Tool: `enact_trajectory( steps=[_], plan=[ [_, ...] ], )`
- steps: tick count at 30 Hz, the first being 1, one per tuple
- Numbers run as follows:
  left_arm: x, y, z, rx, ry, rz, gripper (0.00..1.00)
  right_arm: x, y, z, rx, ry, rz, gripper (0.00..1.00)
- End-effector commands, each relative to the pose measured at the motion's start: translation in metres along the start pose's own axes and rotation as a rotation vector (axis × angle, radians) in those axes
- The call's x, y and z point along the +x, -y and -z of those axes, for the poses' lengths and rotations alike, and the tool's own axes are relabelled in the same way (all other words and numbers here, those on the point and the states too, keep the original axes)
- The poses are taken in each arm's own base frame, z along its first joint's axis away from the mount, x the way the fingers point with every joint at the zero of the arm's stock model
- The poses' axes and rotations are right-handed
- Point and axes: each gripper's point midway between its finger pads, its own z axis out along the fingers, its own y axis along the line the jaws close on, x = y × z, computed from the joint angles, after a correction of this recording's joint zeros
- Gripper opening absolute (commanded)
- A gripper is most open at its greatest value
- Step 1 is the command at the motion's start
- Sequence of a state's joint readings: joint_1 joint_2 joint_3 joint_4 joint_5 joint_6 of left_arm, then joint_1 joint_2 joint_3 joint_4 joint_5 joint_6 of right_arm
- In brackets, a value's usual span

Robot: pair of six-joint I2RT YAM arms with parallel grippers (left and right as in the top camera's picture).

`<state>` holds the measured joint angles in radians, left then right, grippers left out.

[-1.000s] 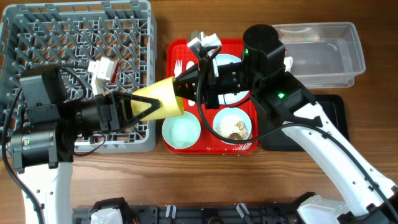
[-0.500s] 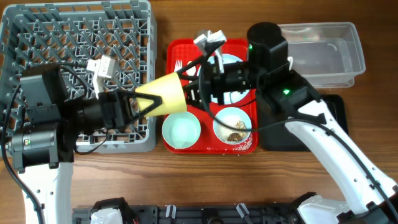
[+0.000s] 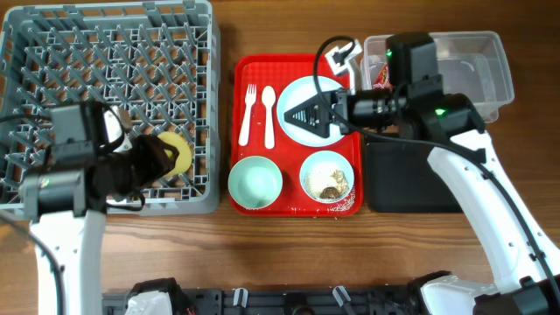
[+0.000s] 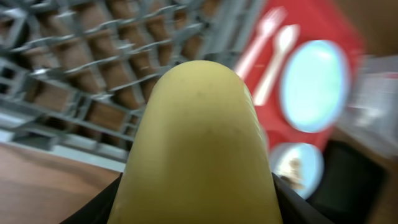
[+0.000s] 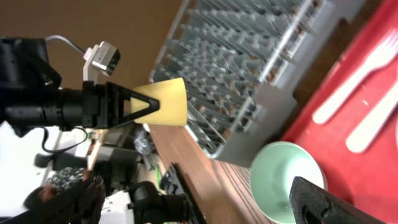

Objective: Sort waste into correct bins and load items into the dishwasher rack
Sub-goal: 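Lower the yellow cup into the dish rack with the left gripper and release, then grasp the blue bowl with food scraps using the right gripper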

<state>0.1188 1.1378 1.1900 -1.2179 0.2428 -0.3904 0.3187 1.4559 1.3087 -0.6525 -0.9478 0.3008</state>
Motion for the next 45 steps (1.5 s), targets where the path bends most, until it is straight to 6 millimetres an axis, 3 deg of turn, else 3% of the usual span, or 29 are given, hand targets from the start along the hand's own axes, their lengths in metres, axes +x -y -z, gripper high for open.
enact_trajectory(
  steps=[1, 10, 12, 14, 15, 17, 24, 31, 33, 36, 42, 45],
  plan=[
    [0.007, -0.032, -0.035, -0.210, -0.055, 0.034, 0.52, 0.005, 0.011, -0.007, 0.127, -0.001, 0.017, 0.96],
    [0.025, -0.029, -0.090, -0.335, -0.199, -0.002, 0.54, 0.011, 0.009, -0.015, 0.154, -0.021, 0.025, 0.96],
    [0.025, -0.027, -0.096, -0.338, -0.209, -0.013, 0.63, 0.011, 0.009, -0.015, 0.154, -0.021, 0.024, 0.96],
    [0.022, -0.024, -0.099, -0.328, -0.197, -0.015, 0.78, 0.012, 0.009, -0.015, 0.155, -0.022, 0.023, 0.96],
    [0.016, -0.020, -0.094, -0.314, -0.180, -0.009, 0.97, 0.012, 0.010, -0.015, 0.157, -0.024, 0.026, 0.96],
    [0.008, -0.014, -0.082, -0.299, -0.164, 0.000, 1.00, 0.012, 0.014, -0.015, 0.181, -0.022, 0.028, 0.96],
    [-0.026, 0.015, -0.013, -0.212, -0.030, 0.009, 1.00, 0.030, 0.061, -0.001, 0.482, -0.050, -0.036, 0.96],
    [-0.031, 0.064, 0.049, 0.055, 0.103, -0.091, 1.00, 0.066, 0.084, 0.006, 0.809, -0.116, -0.082, 0.92],
    [-0.031, 0.069, 0.069, 0.097, 0.171, -0.113, 1.00, 0.073, 0.087, 0.005, 0.836, -0.130, -0.123, 0.84],
    [-0.029, 0.067, 0.094, 0.120, 0.264, -0.131, 1.00, 0.086, 0.096, -0.004, 0.854, -0.182, -0.185, 0.63],
    [-0.021, 0.060, 0.124, 0.143, 0.366, -0.139, 1.00, 0.116, 0.131, -0.039, 0.912, -0.337, -0.236, 0.43],
    [-0.018, 0.060, 0.131, 0.155, 0.384, -0.142, 1.00, 0.137, 0.149, -0.058, 0.947, -0.426, -0.261, 0.43]
  ],
)
